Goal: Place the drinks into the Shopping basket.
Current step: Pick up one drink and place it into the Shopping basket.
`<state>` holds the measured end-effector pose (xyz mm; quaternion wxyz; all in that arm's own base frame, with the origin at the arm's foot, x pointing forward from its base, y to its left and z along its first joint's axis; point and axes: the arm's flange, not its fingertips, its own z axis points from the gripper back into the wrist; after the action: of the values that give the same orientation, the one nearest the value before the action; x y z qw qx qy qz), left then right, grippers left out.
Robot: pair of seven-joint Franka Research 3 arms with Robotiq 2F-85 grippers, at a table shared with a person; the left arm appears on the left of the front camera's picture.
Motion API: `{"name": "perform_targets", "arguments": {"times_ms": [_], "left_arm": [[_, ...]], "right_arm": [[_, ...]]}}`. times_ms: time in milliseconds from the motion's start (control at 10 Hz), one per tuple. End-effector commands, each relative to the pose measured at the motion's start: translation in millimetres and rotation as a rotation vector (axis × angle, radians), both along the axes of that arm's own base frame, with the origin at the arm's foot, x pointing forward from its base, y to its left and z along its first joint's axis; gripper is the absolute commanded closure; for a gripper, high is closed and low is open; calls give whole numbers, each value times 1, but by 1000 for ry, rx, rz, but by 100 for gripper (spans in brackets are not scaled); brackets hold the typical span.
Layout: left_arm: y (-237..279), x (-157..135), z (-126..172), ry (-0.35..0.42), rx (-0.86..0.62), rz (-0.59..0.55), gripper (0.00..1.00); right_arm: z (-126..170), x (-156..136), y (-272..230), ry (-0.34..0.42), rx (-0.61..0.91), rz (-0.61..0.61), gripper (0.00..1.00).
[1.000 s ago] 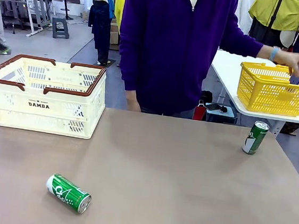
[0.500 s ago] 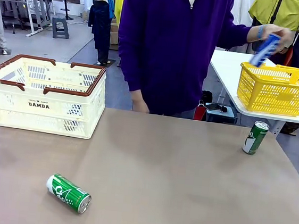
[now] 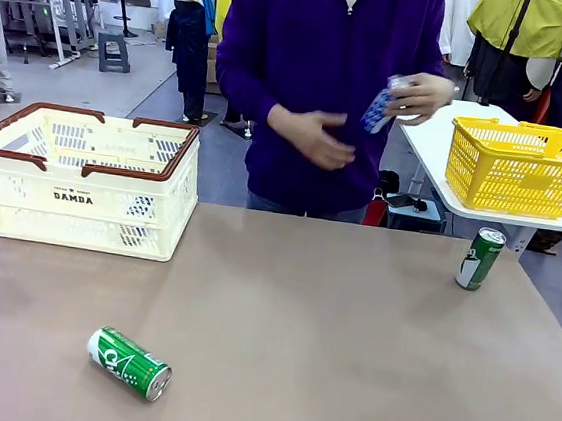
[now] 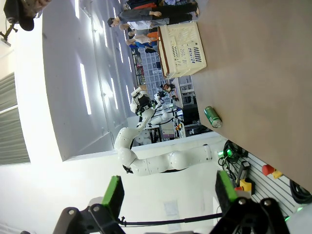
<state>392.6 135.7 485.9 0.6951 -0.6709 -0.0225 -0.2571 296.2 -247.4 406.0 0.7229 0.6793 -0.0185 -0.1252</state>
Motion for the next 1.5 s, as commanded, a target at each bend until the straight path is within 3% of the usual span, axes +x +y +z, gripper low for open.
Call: {"name": "perform_targets", "arguments": {"times_ms": [0,500,600,700,800,1000,1200,1300,1400], "left_arm": [[7,1,5,10,-7,9,0],[0,0,0,1,1,1,0],[-36,-25,27,-134,95,-168,0],[-88,-64,41,-197,300,-166,0],[-130,-91,38,-246,519,-90,0],[-186,-112,15,-250,861,79,0],[-231,-111,-21,-87,1087,310,0],[-254,-109,-35,-89,1177,406,0],[-271,-110,-47,-98,1267,429,0]], "right_arm": [[3,-1,0,-1,-9,-1,0],[3,-1,0,-1,-9,-1,0],[3,-1,0,-1,-9,-1,0],[3,-1,0,-1,-9,-1,0],[3,-1,0,-1,-9,-1,0],[3,-1,0,-1,-9,-1,0],[3,-1,0,-1,-9,-1,0],[3,-1,0,-1,-9,-1,0],[3,-1,0,-1,-9,-1,0]]}}
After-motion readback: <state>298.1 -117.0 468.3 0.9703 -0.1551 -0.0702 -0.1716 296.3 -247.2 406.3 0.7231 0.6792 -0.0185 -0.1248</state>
